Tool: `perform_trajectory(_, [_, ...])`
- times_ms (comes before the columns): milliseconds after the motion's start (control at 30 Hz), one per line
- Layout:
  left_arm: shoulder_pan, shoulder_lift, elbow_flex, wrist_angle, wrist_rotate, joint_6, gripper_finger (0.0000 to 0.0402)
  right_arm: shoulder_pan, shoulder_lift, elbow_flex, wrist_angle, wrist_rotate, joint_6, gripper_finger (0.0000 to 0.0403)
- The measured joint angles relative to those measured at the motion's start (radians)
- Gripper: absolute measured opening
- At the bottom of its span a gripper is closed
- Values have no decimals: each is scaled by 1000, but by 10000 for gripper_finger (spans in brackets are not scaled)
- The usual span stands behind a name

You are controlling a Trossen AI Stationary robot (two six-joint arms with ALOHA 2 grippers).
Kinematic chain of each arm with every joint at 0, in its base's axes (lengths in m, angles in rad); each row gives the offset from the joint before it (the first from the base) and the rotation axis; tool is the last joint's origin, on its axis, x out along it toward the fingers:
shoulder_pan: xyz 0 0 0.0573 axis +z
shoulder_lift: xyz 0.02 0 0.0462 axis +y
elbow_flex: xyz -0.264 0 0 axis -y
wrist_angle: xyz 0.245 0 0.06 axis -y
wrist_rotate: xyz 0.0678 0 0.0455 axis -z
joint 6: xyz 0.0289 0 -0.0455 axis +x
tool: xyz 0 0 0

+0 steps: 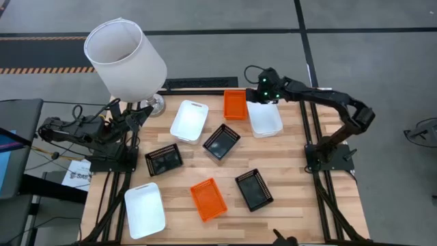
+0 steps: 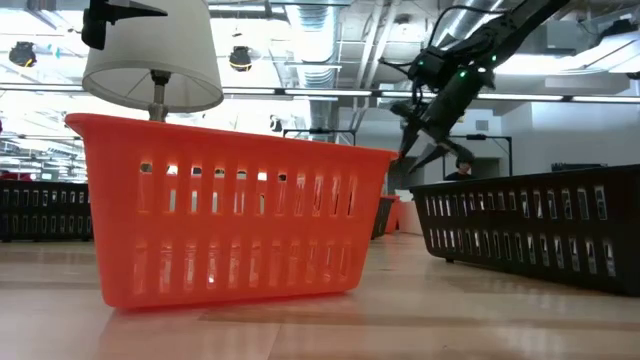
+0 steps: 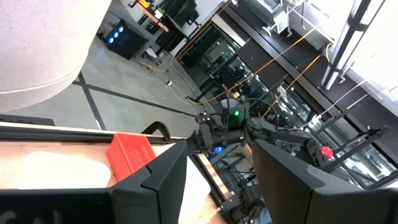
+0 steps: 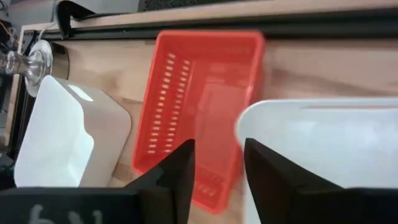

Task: Stack baskets by color
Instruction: Stack the right white bin on the top white bin

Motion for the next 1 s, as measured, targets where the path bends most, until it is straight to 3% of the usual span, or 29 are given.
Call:
perform_trajectory(200, [0,0,0,0,0,-1,171,-16,-75,81,-348,141,-146,173])
perform_trajectory(467, [0,0,0,0,0,-1,171,22,-101,110,-610,244,-181,173])
perform_trajectory(767, [0,0,0,0,0,-2,171,269,-100,103,-586,167,-228,173])
perform_trajectory(1000, [0,0,0,0,-7,-3,171,487,-3,103,-604,263,-162,160])
